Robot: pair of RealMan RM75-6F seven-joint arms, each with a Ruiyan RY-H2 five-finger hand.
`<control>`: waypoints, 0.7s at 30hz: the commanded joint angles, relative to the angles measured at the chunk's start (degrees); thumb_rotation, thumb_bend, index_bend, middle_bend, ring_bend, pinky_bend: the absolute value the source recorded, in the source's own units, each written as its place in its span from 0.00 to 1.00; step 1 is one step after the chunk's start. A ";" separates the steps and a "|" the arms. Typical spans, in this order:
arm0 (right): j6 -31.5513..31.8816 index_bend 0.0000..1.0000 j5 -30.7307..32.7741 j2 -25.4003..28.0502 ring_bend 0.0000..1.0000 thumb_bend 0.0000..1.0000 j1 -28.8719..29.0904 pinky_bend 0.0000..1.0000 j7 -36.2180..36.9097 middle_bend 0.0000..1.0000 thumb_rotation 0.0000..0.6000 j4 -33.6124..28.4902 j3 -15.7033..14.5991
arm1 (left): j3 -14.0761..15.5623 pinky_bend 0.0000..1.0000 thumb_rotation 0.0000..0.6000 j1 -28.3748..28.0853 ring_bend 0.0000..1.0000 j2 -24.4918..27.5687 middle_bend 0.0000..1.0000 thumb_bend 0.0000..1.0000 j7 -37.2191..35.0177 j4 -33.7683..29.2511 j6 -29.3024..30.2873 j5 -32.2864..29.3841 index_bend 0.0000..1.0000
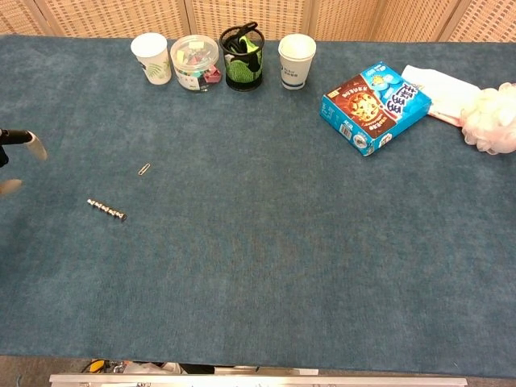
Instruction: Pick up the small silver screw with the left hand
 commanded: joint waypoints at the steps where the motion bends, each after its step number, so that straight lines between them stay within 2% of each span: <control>1: 0.00 0.18 0.09 -0.05 0.16 0.19 -0.07 0.22 0.06 0.30 1.00 0.08 -0.07 | 0.06 0.98 1.00 -0.67 0.98 -1.47 0.99 0.33 0.06 1.35 0.31 0.80 0.38; 4: 0.18 0.18 0.21 -0.06 0.16 0.19 -0.26 0.22 0.17 0.30 1.00 0.19 -0.16 | 0.31 0.98 1.00 -1.23 0.99 -2.84 1.00 0.33 0.65 2.47 -0.04 1.02 0.40; 13: 0.42 0.18 0.48 -0.26 0.17 0.19 -0.77 0.22 0.83 0.30 1.00 0.73 -0.54 | 0.89 0.98 1.00 -2.10 1.00 -7.78 1.00 0.21 3.20 6.20 -0.43 0.87 0.39; 21: 0.91 0.18 0.59 -0.28 0.17 0.19 -1.31 0.22 1.41 0.30 1.00 1.04 -0.78 | 1.06 0.99 1.00 -2.56 1.00 -11.51 1.00 0.21 3.48 8.92 -1.12 -0.67 0.41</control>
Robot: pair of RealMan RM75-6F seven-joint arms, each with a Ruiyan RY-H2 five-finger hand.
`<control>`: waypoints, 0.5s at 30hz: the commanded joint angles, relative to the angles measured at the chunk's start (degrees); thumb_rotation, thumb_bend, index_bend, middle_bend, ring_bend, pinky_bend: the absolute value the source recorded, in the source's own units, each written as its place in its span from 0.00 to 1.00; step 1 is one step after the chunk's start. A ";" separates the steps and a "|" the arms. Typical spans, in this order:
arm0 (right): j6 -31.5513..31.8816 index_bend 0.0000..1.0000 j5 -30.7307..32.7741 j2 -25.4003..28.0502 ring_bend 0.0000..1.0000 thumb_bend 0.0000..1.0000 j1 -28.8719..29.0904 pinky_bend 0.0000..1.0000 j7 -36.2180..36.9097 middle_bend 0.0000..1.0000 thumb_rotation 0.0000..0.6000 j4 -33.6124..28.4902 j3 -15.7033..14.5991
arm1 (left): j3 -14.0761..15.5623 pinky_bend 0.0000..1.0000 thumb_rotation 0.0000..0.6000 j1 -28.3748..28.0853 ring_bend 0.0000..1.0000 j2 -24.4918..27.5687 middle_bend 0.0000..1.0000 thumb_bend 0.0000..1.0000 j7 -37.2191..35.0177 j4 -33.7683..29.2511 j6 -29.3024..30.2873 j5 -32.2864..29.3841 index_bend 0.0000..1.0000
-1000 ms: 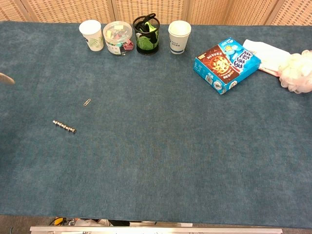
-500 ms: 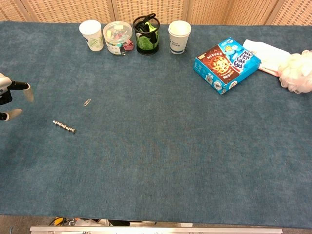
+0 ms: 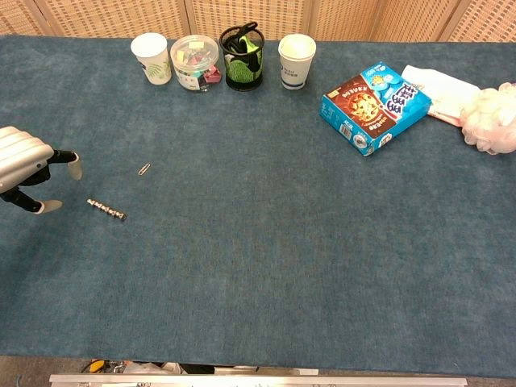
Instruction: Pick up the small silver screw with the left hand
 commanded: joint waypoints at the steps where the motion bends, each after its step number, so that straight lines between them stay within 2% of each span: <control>1: 0.07 0.18 0.05 -0.01 0.17 0.19 -0.13 0.22 0.15 0.30 1.00 0.09 -0.07 | 0.09 0.99 1.00 -0.32 1.00 -0.76 1.00 0.21 -0.17 0.68 -0.56 -0.58 0.41; 15: -0.03 0.18 0.61 -0.28 0.18 0.19 -0.55 0.22 0.56 0.30 1.00 0.49 -0.22 | 0.28 0.99 1.00 -1.56 1.00 -3.83 1.00 0.21 0.49 2.84 -2.47 -3.00 0.47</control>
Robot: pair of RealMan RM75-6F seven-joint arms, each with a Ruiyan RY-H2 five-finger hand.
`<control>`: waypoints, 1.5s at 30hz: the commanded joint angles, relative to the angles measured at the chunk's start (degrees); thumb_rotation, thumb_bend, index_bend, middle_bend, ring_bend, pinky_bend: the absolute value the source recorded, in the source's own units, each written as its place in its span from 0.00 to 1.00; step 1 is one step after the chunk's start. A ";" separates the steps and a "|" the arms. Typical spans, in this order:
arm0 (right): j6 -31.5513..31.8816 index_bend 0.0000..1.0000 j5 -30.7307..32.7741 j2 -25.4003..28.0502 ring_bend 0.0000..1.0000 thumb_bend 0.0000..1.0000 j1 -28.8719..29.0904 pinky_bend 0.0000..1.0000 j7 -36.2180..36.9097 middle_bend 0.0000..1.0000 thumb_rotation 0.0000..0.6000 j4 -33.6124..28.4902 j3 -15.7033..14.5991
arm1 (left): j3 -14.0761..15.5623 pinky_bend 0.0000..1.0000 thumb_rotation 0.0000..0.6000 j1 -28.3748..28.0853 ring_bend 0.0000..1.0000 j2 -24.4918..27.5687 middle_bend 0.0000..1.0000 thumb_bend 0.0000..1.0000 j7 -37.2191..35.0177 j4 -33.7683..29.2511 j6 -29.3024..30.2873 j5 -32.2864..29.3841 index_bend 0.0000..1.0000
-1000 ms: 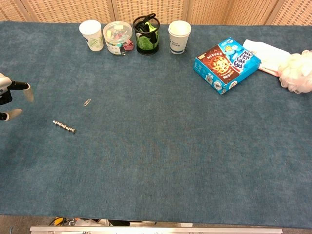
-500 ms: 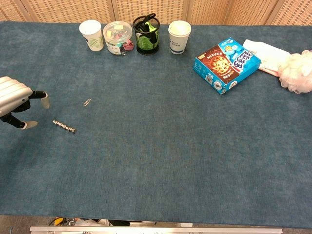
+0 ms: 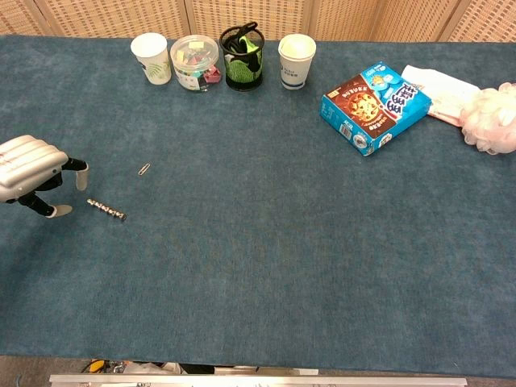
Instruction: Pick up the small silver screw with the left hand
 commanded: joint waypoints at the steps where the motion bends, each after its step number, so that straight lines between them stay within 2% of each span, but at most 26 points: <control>1: 0.03 0.18 0.07 -0.02 0.18 0.19 -0.09 0.22 0.10 0.30 1.00 0.08 -0.02 | 0.10 0.99 1.00 -0.13 1.00 -0.33 1.00 0.21 -0.26 0.00 0.17 0.07 0.47; 13: 0.83 0.18 0.57 -0.02 0.18 0.19 -1.11 0.22 1.10 0.30 1.00 0.73 -0.20 | -0.40 0.99 1.00 -1.96 1.00 -2.86 1.00 0.23 3.99 0.59 -2.62 -2.49 0.48; 26: 1.40 0.18 0.71 -0.12 0.19 0.19 -1.77 0.22 2.17 0.31 1.00 1.64 -0.16 | -0.44 0.99 1.00 -2.93 1.00 -2.95 1.00 0.28 7.46 -0.80 -5.01 -6.28 0.52; 45: 1.27 0.18 1.28 -0.23 0.20 0.19 -2.18 0.22 2.80 0.31 1.00 2.22 0.05 | -0.40 0.99 1.00 -4.14 1.00 -3.16 1.00 0.28 12.56 -2.94 -6.80 -10.82 0.51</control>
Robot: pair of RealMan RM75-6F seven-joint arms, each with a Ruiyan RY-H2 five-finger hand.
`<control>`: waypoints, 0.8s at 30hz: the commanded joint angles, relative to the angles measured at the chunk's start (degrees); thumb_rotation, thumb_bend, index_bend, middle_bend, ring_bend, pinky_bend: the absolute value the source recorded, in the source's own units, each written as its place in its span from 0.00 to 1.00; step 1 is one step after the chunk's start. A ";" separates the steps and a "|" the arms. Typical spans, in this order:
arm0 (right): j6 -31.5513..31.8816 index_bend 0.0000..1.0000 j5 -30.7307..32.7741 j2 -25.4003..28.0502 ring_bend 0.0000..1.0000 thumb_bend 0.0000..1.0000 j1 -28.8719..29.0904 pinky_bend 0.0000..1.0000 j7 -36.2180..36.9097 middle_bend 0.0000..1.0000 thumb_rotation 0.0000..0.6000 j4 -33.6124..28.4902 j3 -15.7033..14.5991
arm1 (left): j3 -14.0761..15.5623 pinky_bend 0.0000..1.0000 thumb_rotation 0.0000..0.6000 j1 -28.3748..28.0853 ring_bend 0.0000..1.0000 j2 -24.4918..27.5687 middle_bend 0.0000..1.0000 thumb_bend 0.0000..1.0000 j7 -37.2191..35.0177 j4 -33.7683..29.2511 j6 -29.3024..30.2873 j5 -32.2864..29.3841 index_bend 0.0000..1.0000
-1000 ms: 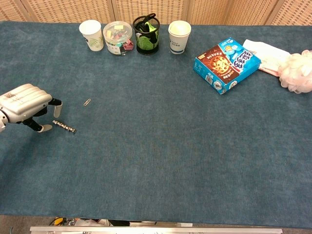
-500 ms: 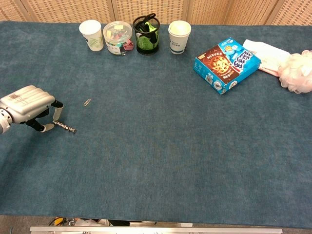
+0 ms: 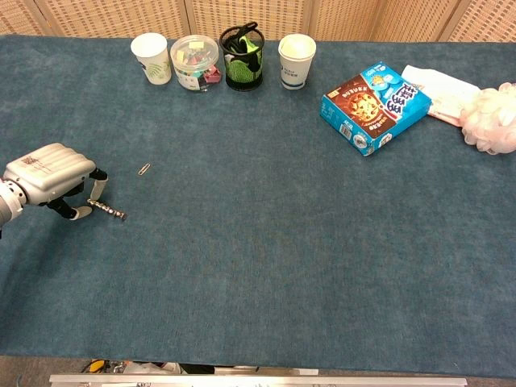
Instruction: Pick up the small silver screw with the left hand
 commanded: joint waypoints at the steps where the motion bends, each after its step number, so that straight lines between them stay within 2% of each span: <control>1: -0.06 0.18 0.04 -0.02 0.20 0.19 -0.01 0.22 0.07 0.31 1.00 0.08 0.01 | 0.07 0.99 1.00 -0.14 1.00 -0.06 1.00 0.28 0.35 -0.17 -0.14 -0.34 0.51; 24: 1.10 0.18 0.13 -0.21 0.20 0.19 -0.84 0.22 1.47 0.32 1.00 1.00 0.36 | 0.25 1.00 1.00 -1.00 1.00 -0.99 1.00 0.35 1.06 -0.74 0.10 -2.48 0.59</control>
